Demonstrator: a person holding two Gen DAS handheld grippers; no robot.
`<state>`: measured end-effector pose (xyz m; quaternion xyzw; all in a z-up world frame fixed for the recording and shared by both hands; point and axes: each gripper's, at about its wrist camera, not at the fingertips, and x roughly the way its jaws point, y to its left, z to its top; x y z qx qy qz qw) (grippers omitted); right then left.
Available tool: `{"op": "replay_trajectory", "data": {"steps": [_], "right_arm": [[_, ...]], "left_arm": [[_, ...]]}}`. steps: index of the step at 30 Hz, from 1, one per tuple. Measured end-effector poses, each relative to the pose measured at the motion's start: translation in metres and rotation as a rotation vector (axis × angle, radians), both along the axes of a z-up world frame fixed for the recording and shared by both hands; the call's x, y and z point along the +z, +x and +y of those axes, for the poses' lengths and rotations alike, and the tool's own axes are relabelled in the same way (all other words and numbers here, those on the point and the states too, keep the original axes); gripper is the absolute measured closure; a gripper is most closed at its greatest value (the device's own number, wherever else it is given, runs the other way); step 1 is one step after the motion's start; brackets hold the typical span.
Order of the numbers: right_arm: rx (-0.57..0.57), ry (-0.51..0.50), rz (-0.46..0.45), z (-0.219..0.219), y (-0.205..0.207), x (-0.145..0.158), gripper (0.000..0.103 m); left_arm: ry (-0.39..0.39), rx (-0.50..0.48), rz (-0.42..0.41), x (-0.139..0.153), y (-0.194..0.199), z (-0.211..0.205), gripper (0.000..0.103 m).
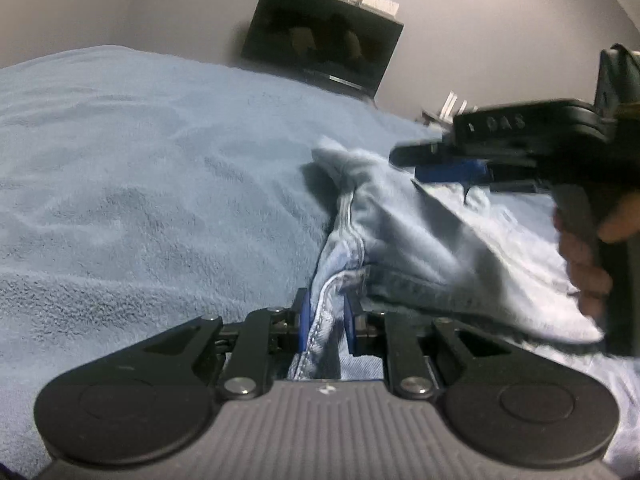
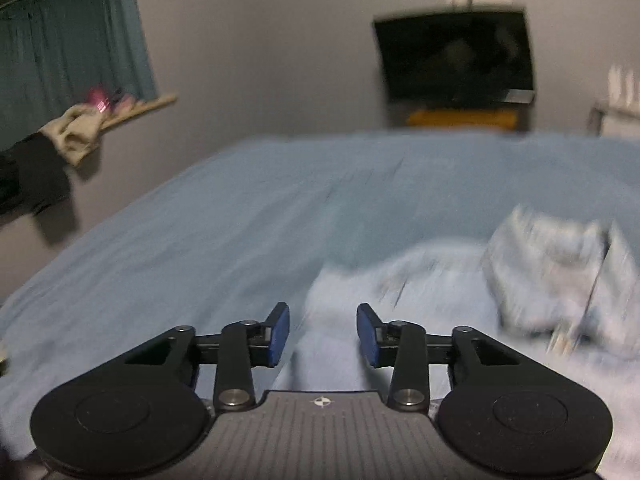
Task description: Fold large clothes
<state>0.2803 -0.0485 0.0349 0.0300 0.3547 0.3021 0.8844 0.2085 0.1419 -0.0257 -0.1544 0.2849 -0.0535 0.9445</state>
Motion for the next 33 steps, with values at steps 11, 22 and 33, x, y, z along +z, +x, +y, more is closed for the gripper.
{"op": "replay_trajectory", "data": {"steps": [11,22,33], "right_arm": [[-0.104,0.149,0.225,0.024,0.017,-0.056,0.08],[-0.047,0.229,0.277,0.082,0.044,-0.073,0.09],[-0.078,0.128,0.227,0.019,-0.001,-0.04,0.083]], "left_arm": [[0.045,-0.049,0.062,0.006,0.004,-0.007,0.097],[-0.014,-0.017,0.084,-0.003,0.01,0.006,0.097],[-0.024,-0.014,0.141,0.001,0.023,0.009,0.097]]}}
